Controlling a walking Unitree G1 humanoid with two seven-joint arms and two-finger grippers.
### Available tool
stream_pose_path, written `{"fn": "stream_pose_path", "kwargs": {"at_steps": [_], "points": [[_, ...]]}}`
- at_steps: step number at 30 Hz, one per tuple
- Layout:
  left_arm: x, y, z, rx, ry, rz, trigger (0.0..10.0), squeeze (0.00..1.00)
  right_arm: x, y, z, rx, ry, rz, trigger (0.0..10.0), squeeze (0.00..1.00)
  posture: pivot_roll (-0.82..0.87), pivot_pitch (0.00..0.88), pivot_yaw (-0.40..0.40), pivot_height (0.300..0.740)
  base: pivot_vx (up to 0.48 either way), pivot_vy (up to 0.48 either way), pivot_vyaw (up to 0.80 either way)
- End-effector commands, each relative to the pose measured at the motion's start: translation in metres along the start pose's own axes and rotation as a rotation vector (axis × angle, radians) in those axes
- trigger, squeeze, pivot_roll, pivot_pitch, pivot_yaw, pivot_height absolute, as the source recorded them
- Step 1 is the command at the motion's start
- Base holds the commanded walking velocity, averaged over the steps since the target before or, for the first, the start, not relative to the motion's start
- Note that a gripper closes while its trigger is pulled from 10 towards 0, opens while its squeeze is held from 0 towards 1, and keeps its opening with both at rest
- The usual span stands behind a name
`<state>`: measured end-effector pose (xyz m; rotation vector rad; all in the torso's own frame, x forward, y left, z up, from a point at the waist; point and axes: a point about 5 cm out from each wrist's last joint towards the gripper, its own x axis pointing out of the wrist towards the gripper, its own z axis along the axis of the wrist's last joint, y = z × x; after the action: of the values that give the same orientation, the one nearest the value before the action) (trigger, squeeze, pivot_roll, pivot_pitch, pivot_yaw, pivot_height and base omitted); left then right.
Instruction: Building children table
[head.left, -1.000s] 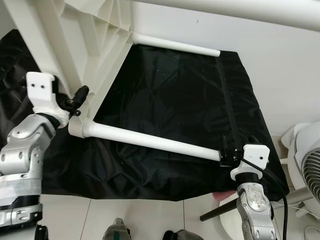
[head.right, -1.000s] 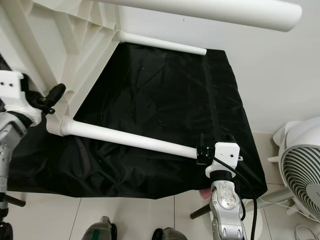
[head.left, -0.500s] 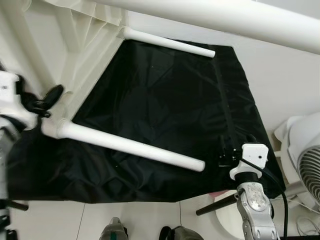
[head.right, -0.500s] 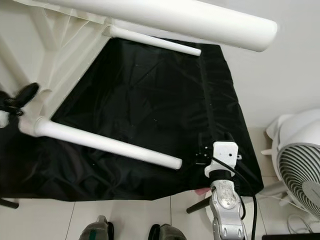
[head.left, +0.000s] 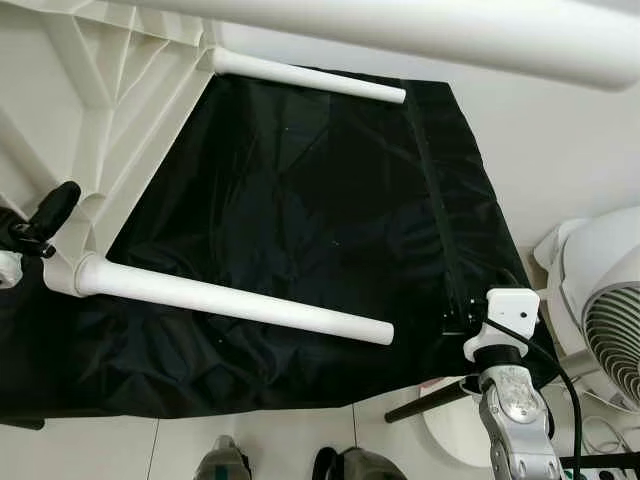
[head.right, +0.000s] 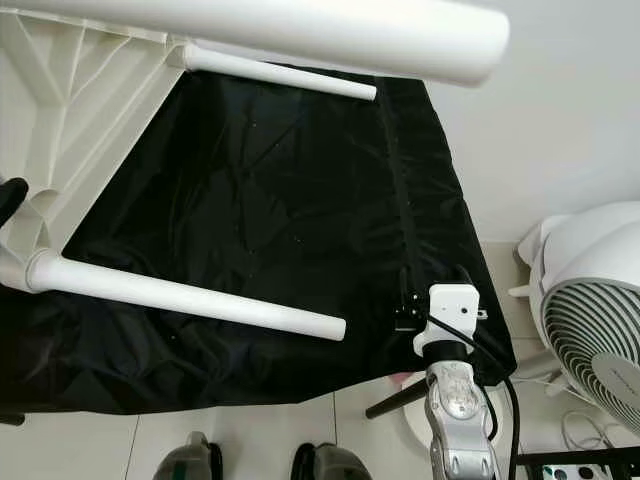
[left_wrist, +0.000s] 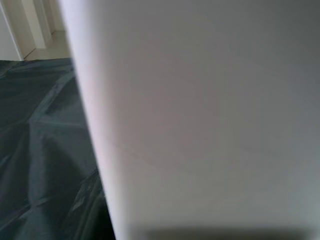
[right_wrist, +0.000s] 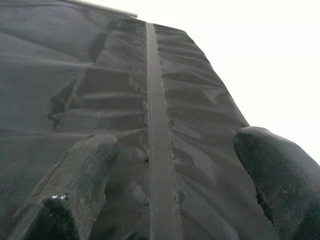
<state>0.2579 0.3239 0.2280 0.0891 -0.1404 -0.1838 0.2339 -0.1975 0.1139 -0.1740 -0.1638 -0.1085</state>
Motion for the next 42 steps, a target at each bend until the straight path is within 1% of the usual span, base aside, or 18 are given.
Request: {"fn": "stream_pose_path", "kwargs": {"at_steps": [1,3,4,6,16,17,18,19,22,23,25,27,28,29,32,33,40,42], "points": [[-0.010,0.015,0.017,0.051,-0.056,0.095,0.0,0.00,-0.002,-0.003,-0.007,-0.005,0.039,0.001,10.0,0.00,0.17,0.137,-0.080,0.740,0.000,0.000,0.00],[-0.017,0.030,0.025,0.077,-0.068,0.149,0.0,0.00,0.000,0.000,-0.007,-0.004,0.039,0.014,10.0,0.00,0.18,0.140,-0.082,0.740,0.000,0.000,0.00],[-0.017,0.030,0.025,0.077,-0.068,0.149,0.0,0.00,0.000,0.000,-0.007,-0.004,0.039,0.014,10.0,0.00,0.18,0.140,-0.082,0.740,0.000,0.000,0.00],[-0.022,0.044,0.035,0.101,-0.091,0.207,0.0,0.00,0.001,0.001,-0.007,-0.003,0.038,0.020,10.0,0.00,0.18,0.142,-0.081,0.740,0.000,0.000,0.00],[-0.025,0.049,0.040,0.118,-0.107,0.234,0.0,0.00,-0.001,0.001,-0.009,-0.003,0.043,0.016,10.0,0.00,0.17,0.145,-0.072,0.740,0.000,0.000,0.00],[-0.024,0.052,0.038,0.124,-0.103,0.245,4.4,0.00,-0.002,0.001,-0.010,-0.003,0.047,0.013,10.0,0.00,0.18,0.145,-0.073,0.740,0.000,0.000,0.00],[-0.024,0.052,0.038,0.124,-0.103,0.245,4.4,0.00,-0.002,0.001,-0.010,-0.003,0.047,0.013,10.0,0.00,0.18,0.145,-0.073,0.740,0.000,0.000,0.00],[-0.021,0.053,0.036,0.124,-0.101,0.238,2.2,0.00,-0.003,0.001,-0.010,-0.002,0.049,0.013,10.0,0.00,0.17,0.146,-0.072,0.740,0.000,0.000,0.00],[-0.021,0.053,0.036,0.124,-0.101,0.238,2.2,0.00,-0.003,0.001,-0.010,-0.002,0.049,0.013,10.0,0.00,0.17,0.146,-0.072,0.740,0.000,0.000,0.00],[-0.007,0.047,0.025,0.126,-0.063,0.180,10.0,0.00,-0.001,0.002,-0.010,-0.006,0.047,0.025,10.0,0.00,0.17,0.147,-0.077,0.740,0.000,0.000,0.00],[-0.007,0.047,0.025,0.126,-0.063,0.180,10.0,0.00,-0.001,0.002,-0.010,-0.006,0.047,0.025,10.0,0.00,0.17,0.147,-0.077,0.740,0.000,0.000,0.00],[0.000,0.041,0.020,0.141,-0.043,0.128,10.0,0.00,-0.001,0.002,-0.010,-0.011,0.046,0.026,10.0,0.00,0.16,0.147,-0.075,0.740,0.000,0.000,0.00],[0.000,0.041,0.020,0.141,-0.043,0.128,10.0,0.00,-0.001,0.002,-0.010,-0.011,0.046,0.026,10.0,0.00,0.16,0.147,-0.075,0.740,0.000,0.000,0.00],[0.003,0.038,0.020,0.112,-0.060,0.096,10.0,1.00,-0.002,0.001,-0.011,-0.013,0.050,0.020,10.0,0.00,0.16,0.145,-0.068,0.740,0.000,0.000,0.00],[0.007,0.030,0.020,0.099,-0.061,0.061,10.0,1.00,-0.005,-0.002,-0.012,-0.011,0.058,0.008,10.0,0.00,0.15,0.145,-0.067,0.740,0.000,0.000,0.00],[0.008,0.029,0.017,0.134,-0.038,0.062,10.0,0.00,-0.006,-0.001,-0.012,-0.009,0.059,0.007,10.0,0.00,0.15,0.144,-0.066,0.740,0.000,0.000,0.00],[0.004,0.033,0.012,0.147,-0.014,0.061,10.0,0.00,-0.005,0.000,-0.012,-0.008,0.057,0.012,10.0,0.00,0.16,0.141,-0.066,0.740,0.000,0.000,0.00],[-0.006,0.032,0.008,0.227,0.001,0.029,10.0,0.00,-0.003,0.001,-0.012,-0.006,0.055,0.016,10.0,0.00,0.17,0.138,-0.067,0.740,0.000,0.000,0.00]]}}
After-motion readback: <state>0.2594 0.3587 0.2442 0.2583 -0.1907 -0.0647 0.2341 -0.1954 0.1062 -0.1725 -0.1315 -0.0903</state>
